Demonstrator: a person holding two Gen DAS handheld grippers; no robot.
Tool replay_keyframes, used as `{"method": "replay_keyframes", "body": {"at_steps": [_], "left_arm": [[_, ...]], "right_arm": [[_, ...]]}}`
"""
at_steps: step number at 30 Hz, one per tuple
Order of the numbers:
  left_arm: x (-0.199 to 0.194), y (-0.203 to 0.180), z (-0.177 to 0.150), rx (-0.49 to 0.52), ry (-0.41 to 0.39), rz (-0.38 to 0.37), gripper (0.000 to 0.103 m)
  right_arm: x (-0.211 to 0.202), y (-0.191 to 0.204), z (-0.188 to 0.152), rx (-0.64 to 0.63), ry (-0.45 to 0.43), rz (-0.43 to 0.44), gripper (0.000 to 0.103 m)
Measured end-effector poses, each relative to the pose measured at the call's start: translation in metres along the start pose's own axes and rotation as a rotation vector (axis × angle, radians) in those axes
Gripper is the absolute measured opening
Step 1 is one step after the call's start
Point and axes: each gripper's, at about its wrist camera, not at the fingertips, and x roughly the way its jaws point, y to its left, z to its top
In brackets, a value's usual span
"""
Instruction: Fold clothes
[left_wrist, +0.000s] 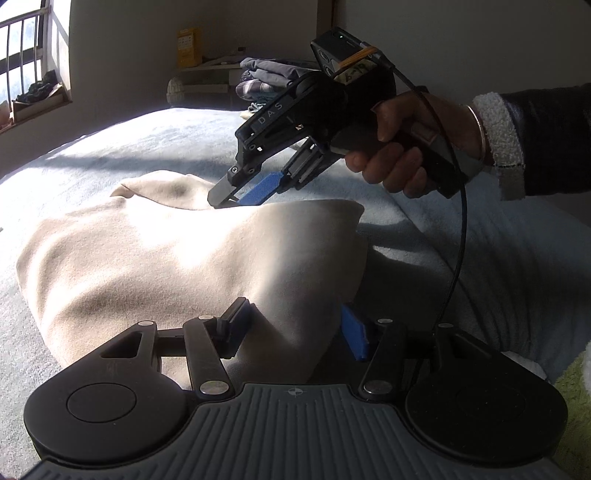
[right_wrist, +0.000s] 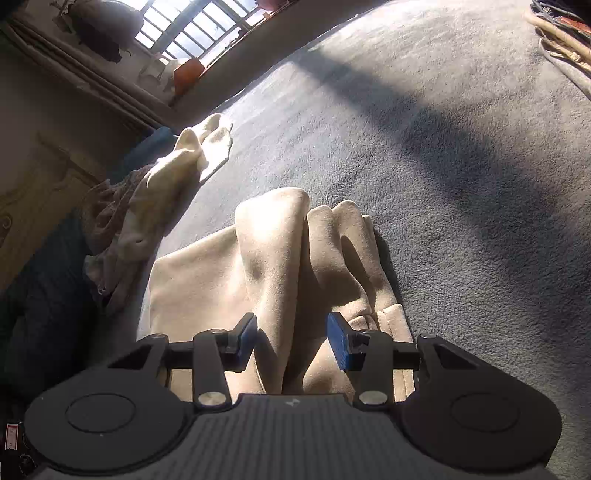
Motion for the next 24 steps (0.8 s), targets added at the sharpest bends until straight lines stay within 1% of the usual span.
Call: {"method": "replay_keyframes", "body": {"at_steps": [1, 2, 4, 6, 8, 9, 11, 13, 14, 15, 17, 18, 20, 22, 23, 24], "left_arm": [[0.0, 0.0, 0.0, 0.004, 0.001, 0.001, 0.054], [0.001, -0.001, -0.001, 0.008, 0.001, 0.002, 0.054], [0.001, -0.001, -0.002, 0.014, 0.002, 0.0, 0.054], [0.002, 0.001, -0.001, 0.01, 0.004, -0.003, 0.055], [0.003, 0.001, 0.0, 0.015, 0.0, -0.002, 0.055], [0.001, 0.001, 0.002, 0.018, -0.01, -0.002, 0.055], [-0.005, 0.002, 0.006, 0.021, -0.032, -0.003, 0.055], [-0.014, 0.009, 0.014, -0.021, -0.069, -0.036, 0.055], [-0.018, 0.013, 0.017, -0.052, -0.088, -0.06, 0.055], [-0.02, 0.017, 0.02, -0.082, -0.101, -0.078, 0.054], [-0.019, 0.021, 0.021, -0.124, -0.106, -0.095, 0.054], [-0.018, 0.023, 0.022, -0.142, -0.107, -0.101, 0.054], [-0.012, 0.022, 0.021, -0.14, -0.089, -0.084, 0.054], [-0.004, 0.02, 0.019, -0.128, -0.062, -0.052, 0.053], [0.003, 0.017, 0.018, -0.11, -0.034, -0.031, 0.053], [0.006, 0.015, 0.016, -0.094, -0.027, -0.019, 0.053]], "right_arm": [[0.002, 0.0, -0.001, 0.003, -0.002, 0.004, 0.045], [0.002, 0.001, -0.002, 0.005, -0.004, 0.019, 0.041], [0.003, 0.006, -0.003, -0.01, 0.02, 0.06, 0.018], [0.003, 0.017, -0.005, -0.066, 0.024, 0.034, 0.01], [-0.004, 0.025, -0.006, -0.088, -0.005, 0.032, 0.007], [-0.01, 0.029, -0.006, -0.09, -0.03, 0.04, 0.006], [-0.032, 0.039, -0.007, -0.101, -0.108, 0.088, 0.006], [-0.052, 0.046, -0.012, -0.128, -0.169, 0.104, 0.006], [-0.058, 0.046, -0.016, -0.127, -0.186, 0.104, 0.006], [-0.06, 0.041, -0.019, -0.119, -0.189, 0.094, 0.006], [-0.055, 0.028, -0.026, -0.103, -0.17, 0.039, 0.006], [-0.049, 0.016, -0.03, -0.071, -0.152, 0.008, 0.006], [-0.044, 0.0, -0.035, -0.003, -0.145, 0.005, 0.006], [-0.046, 0.007, -0.034, -0.042, -0.168, 0.015, 0.006], [-0.046, 0.011, -0.034, -0.069, -0.173, 0.013, 0.006], [-0.045, 0.011, -0.034, -0.083, -0.165, -0.003, 0.006]]}}
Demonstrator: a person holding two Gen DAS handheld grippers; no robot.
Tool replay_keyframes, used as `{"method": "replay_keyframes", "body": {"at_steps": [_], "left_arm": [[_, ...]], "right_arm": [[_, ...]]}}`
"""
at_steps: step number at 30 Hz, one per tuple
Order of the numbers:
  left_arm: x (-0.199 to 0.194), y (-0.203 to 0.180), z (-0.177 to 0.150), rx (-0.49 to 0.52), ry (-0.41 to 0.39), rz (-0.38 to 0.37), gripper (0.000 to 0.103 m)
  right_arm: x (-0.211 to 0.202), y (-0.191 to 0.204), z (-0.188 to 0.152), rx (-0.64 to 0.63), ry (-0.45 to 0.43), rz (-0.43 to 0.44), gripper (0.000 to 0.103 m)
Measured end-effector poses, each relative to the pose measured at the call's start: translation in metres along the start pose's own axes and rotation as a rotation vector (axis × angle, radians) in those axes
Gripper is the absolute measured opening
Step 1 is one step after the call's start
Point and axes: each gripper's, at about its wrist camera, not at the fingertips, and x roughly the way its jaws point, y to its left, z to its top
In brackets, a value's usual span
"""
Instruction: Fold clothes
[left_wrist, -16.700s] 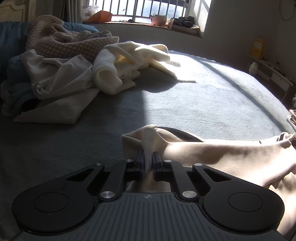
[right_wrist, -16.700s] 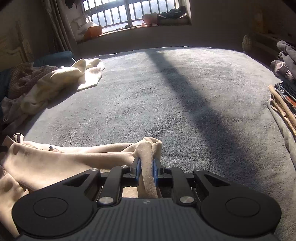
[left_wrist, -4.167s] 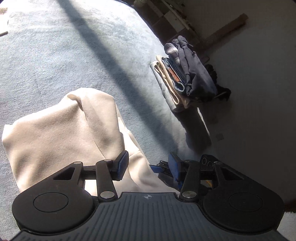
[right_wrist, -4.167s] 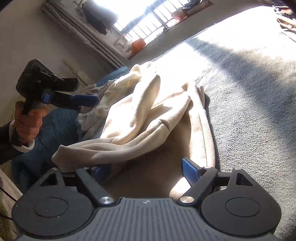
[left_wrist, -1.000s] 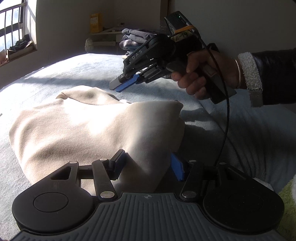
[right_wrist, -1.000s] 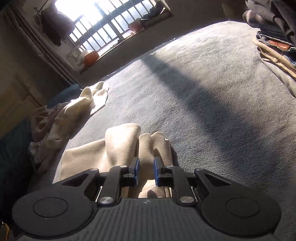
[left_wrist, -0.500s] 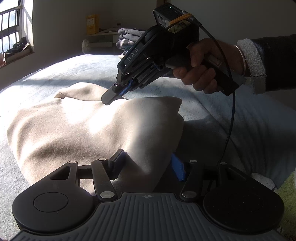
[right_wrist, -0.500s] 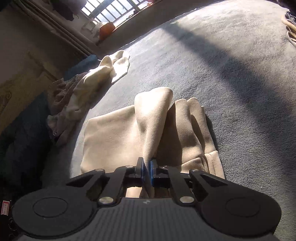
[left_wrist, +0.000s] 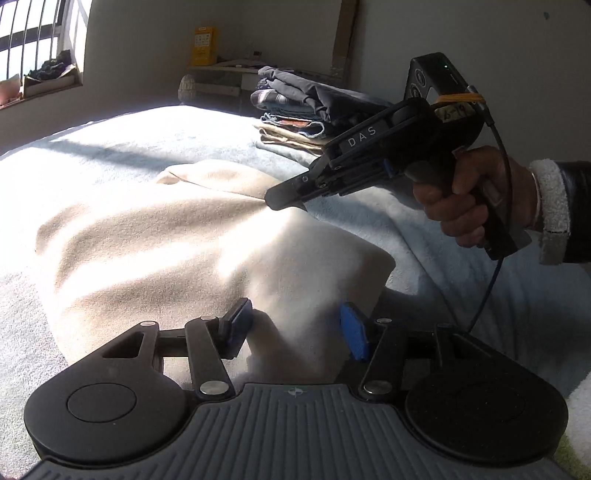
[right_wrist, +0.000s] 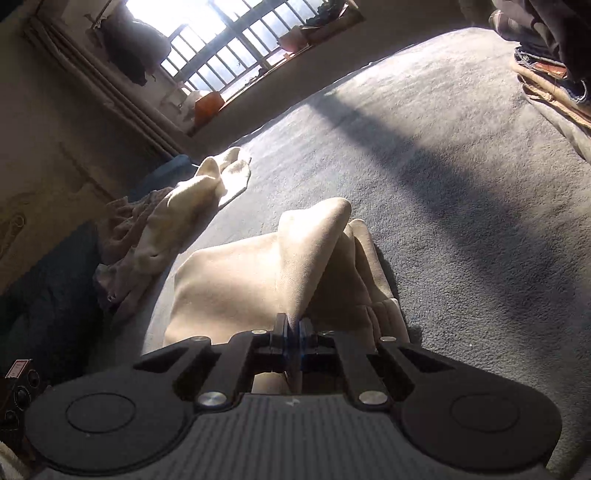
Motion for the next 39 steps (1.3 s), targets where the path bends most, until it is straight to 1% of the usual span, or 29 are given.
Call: {"method": "replay_keyframes", "body": {"at_steps": [4, 6, 7, 9, 10, 13, 15, 18, 19, 20, 22, 23, 25, 26, 27, 29, 30, 32, 33, 36, 37, 39], "left_arm": [[0.007, -0.005, -0.003, 0.016, 0.021, 0.001, 0.054], [0.011, -0.005, -0.003, 0.019, 0.029, 0.003, 0.055], [0.011, -0.006, -0.003, 0.019, 0.029, 0.004, 0.055], [0.011, -0.006, -0.003, 0.02, 0.029, 0.007, 0.056], [0.011, -0.006, -0.004, 0.02, 0.029, 0.008, 0.056], [0.01, -0.006, -0.005, 0.014, 0.032, 0.006, 0.056], [0.011, -0.006, -0.005, 0.011, 0.031, 0.005, 0.056], [0.015, -0.008, -0.004, 0.019, 0.03, 0.008, 0.057], [0.018, -0.008, -0.003, 0.024, 0.03, 0.01, 0.057], [0.018, -0.009, -0.003, 0.028, 0.03, 0.011, 0.058], [0.014, -0.009, -0.003, 0.027, 0.033, 0.005, 0.058], [0.012, -0.008, -0.003, 0.024, 0.033, 0.001, 0.057], [0.002, 0.001, 0.002, -0.012, 0.019, -0.013, 0.053], [-0.005, 0.006, 0.004, -0.028, -0.012, -0.007, 0.052], [-0.011, 0.011, 0.007, -0.043, -0.044, 0.001, 0.052], [-0.016, 0.021, 0.009, -0.066, -0.09, 0.05, 0.052], [-0.012, 0.025, 0.008, -0.073, -0.077, 0.078, 0.052], [0.002, 0.032, -0.001, -0.085, 0.001, 0.12, 0.051], [0.003, 0.028, -0.007, -0.058, -0.011, 0.131, 0.051], [0.005, 0.018, -0.021, 0.009, -0.04, 0.164, 0.052], [0.004, 0.017, -0.023, 0.007, -0.044, 0.169, 0.052], [0.003, 0.016, -0.024, 0.007, -0.051, 0.17, 0.052]], "right_arm": [[0.008, -0.005, -0.006, -0.04, 0.035, -0.067, 0.006], [0.012, -0.008, -0.012, -0.062, 0.042, -0.121, 0.006], [0.011, -0.007, -0.012, -0.067, 0.038, -0.129, 0.007], [0.0, -0.003, -0.009, -0.063, 0.0, -0.153, 0.01], [-0.008, 0.003, -0.006, -0.094, -0.036, -0.175, 0.01], [-0.03, 0.026, 0.002, -0.226, -0.133, -0.212, 0.011], [-0.03, 0.051, 0.005, -0.36, -0.152, -0.185, 0.01], [-0.009, 0.089, -0.006, -0.589, -0.13, -0.154, 0.01], [0.002, 0.096, -0.012, -0.633, -0.101, -0.148, 0.01], [0.015, 0.097, -0.018, -0.659, -0.056, -0.166, 0.01], [0.044, 0.086, -0.036, -0.712, 0.055, -0.275, 0.009], [0.056, 0.075, -0.052, -0.762, 0.082, -0.328, 0.008], [0.052, 0.065, -0.062, -0.735, 0.025, -0.303, 0.008], [0.05, 0.065, -0.056, -0.687, 0.03, -0.294, 0.008], [0.049, 0.066, -0.054, -0.669, 0.033, -0.291, 0.008], [0.048, 0.066, -0.055, -0.688, 0.035, -0.294, 0.008], [0.047, 0.067, -0.053, -0.687, 0.038, -0.293, 0.008], [0.044, 0.073, -0.044, -0.67, 0.051, -0.283, 0.008], [0.042, 0.076, -0.037, -0.66, 0.041, -0.273, 0.009], [0.034, 0.082, -0.005, -0.628, -0.042, -0.241, 0.011], [0.035, 0.082, 0.009, -0.616, -0.059, -0.239, 0.011], [0.04, 0.078, 0.026, -0.594, -0.061, -0.26, 0.017]]}}
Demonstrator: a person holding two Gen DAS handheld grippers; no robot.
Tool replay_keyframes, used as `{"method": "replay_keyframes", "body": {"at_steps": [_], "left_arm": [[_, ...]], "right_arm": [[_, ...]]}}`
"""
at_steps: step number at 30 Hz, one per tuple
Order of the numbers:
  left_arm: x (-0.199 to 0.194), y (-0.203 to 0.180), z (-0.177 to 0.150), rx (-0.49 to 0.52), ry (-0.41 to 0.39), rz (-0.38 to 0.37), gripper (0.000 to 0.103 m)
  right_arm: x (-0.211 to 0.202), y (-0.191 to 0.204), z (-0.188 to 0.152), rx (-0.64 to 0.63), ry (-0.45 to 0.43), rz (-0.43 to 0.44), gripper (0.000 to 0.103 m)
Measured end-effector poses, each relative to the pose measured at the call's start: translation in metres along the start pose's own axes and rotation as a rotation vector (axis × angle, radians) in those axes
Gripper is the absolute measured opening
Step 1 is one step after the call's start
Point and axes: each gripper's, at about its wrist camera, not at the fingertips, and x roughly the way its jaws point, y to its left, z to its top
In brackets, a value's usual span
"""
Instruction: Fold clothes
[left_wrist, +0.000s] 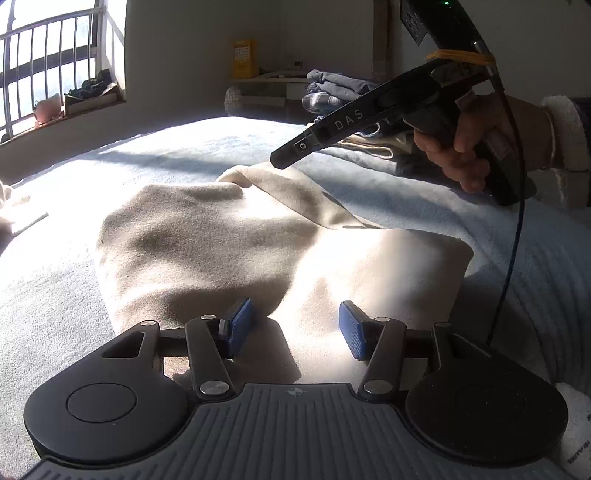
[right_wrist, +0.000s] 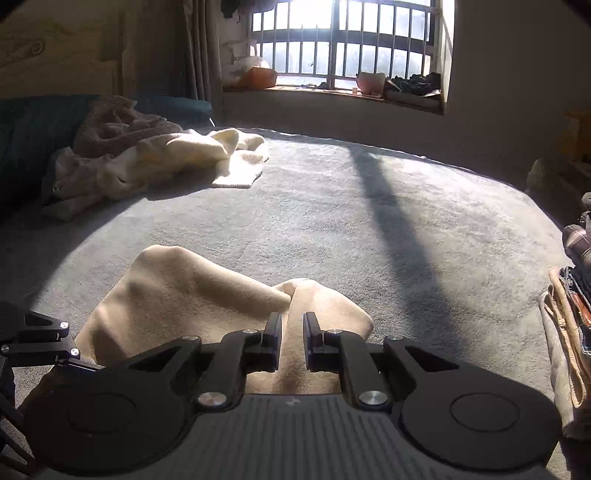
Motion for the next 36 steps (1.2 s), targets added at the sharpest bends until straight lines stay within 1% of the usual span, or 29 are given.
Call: {"method": "replay_keyframes", "body": {"at_steps": [1, 2, 3, 6, 8, 10, 11, 12, 13, 14, 15, 18, 20, 22, 23, 24, 26, 28, 30, 31, 32, 33, 34, 35, 36], "left_arm": [[-0.001, 0.001, 0.0, 0.001, -0.002, -0.003, 0.052], [-0.001, 0.001, 0.001, 0.0, -0.001, -0.007, 0.051], [-0.001, 0.002, 0.002, 0.001, 0.0, -0.011, 0.051], [-0.006, 0.006, 0.012, 0.031, 0.002, -0.036, 0.051], [-0.013, 0.011, 0.021, 0.054, -0.006, -0.055, 0.052], [-0.021, 0.019, 0.038, 0.1, -0.058, -0.056, 0.054], [-0.022, 0.024, 0.047, 0.128, -0.073, -0.049, 0.055], [-0.018, 0.03, 0.056, 0.155, -0.079, -0.037, 0.056], [-0.011, 0.035, 0.066, 0.183, -0.075, -0.022, 0.056], [0.001, 0.041, 0.074, 0.205, -0.054, -0.022, 0.056], [0.014, 0.047, 0.083, 0.228, -0.03, -0.023, 0.057], [0.059, 0.059, 0.1, 0.301, 0.071, -0.046, 0.056], [0.079, 0.066, 0.105, 0.304, 0.137, -0.094, 0.056], [0.091, 0.072, 0.108, 0.28, 0.178, -0.131, 0.055], [0.096, 0.074, 0.11, 0.265, 0.196, -0.147, 0.052], [0.101, 0.077, 0.112, 0.251, 0.212, -0.162, 0.046], [0.101, 0.078, 0.111, 0.242, 0.214, -0.172, 0.04], [0.1, 0.077, 0.11, 0.247, 0.208, -0.182, 0.037], [0.101, 0.077, 0.111, 0.245, 0.206, -0.195, 0.03], [0.1, 0.077, 0.11, 0.243, 0.205, -0.202, 0.027], [0.1, 0.079, 0.11, 0.24, 0.199, -0.208, 0.023], [0.1, 0.08, 0.111, 0.236, 0.193, -0.214, 0.018], [0.099, 0.082, 0.111, 0.234, 0.193, -0.221, 0.017], [0.099, 0.083, 0.111, 0.229, 0.187, -0.225, 0.017], [0.098, 0.084, 0.111, 0.224, 0.182, -0.229, 0.015]], "right_arm": [[0.006, -0.006, 0.006, 0.019, 0.009, -0.012, 0.026], [0.013, -0.014, 0.01, 0.057, 0.021, -0.016, 0.038], [0.019, -0.021, 0.012, 0.095, 0.031, -0.011, 0.046], [0.034, -0.044, 0.013, 0.237, 0.06, 0.006, 0.048], [0.043, -0.058, 0.009, 0.328, 0.087, 0.042, 0.048], [0.05, -0.069, 0.005, 0.394, 0.103, 0.077, 0.048], [0.053, -0.073, 0.003, 0.419, 0.101, 0.098, 0.046], [0.054, -0.076, 0.002, 0.437, 0.098, 0.114, 0.04], [0.055, -0.079, 0.001, 0.455, 0.095, 0.131, 0.037], [0.056, -0.082, 0.0, 0.474, 0.091, 0.146, 0.021], [0.057, -0.085, -0.001, 0.496, 0.085, 0.157, 0.009], [0.056, -0.095, -0.006, 0.573, 0.058, 0.179, 0.006], [0.053, -0.107, -0.014, 0.683, 0.024, 0.199, 0.005], [0.054, -0.119, -0.027, 0.81, 0.016, 0.232, 0.005], [0.057, -0.125, -0.034, 0.874, 0.019, 0.25, 0.005], [0.06, -0.13, -0.041, 0.931, 0.026, 0.263, 0.005], [0.064, -0.139, -0.053, 1.012, 0.022, 0.293, 0.005], [0.064, -0.14, -0.054, 1.003, 0.005, 0.311, 0.005], [0.062, -0.136, -0.046, 0.924, -0.008, 0.316, 0.005], [0.06, -0.135, -0.041, 0.869, -0.006, 0.317, 0.005], [0.059, -0.133, -0.035, 0.81, -0.005, 0.313, 0.006], [0.055, -0.129, -0.028, 0.731, -0.005, 0.293, 0.007], [0.051, -0.126, -0.02, 0.655, -0.016, 0.272, 0.008], [0.047, -0.124, -0.014, 0.595, -0.034, 0.261, 0.014], [0.042, -0.12, -0.005, 0.513, -0.071, 0.26, 0.031]]}}
